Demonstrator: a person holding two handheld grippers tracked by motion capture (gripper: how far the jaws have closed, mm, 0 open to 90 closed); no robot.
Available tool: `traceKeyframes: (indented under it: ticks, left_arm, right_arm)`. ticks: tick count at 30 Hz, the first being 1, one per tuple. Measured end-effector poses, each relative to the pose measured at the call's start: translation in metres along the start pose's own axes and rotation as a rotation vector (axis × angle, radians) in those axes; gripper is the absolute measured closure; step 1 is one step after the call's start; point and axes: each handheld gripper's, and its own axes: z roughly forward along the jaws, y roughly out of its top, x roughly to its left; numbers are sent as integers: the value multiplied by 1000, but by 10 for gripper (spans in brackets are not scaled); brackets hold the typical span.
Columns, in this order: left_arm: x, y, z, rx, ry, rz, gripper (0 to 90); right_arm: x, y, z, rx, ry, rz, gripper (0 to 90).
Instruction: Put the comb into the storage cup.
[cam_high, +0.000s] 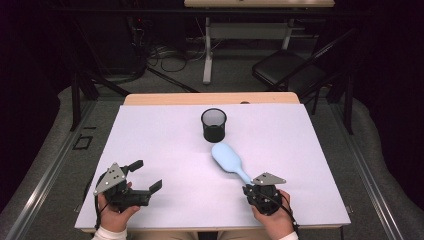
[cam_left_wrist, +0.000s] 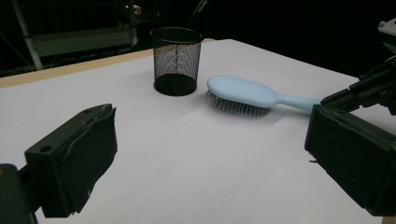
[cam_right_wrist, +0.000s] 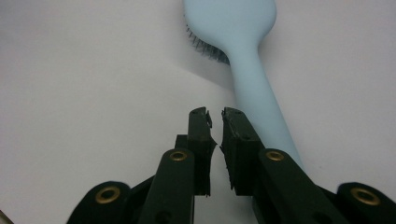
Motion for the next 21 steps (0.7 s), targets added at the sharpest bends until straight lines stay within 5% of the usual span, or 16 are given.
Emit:
traceKeyframes:
  ticks: [21]
  left_arm:
    - [0,0,0,-1,1,1,23]
  right_arm:
    - [-9,3,-6,-59,1,-6,591]
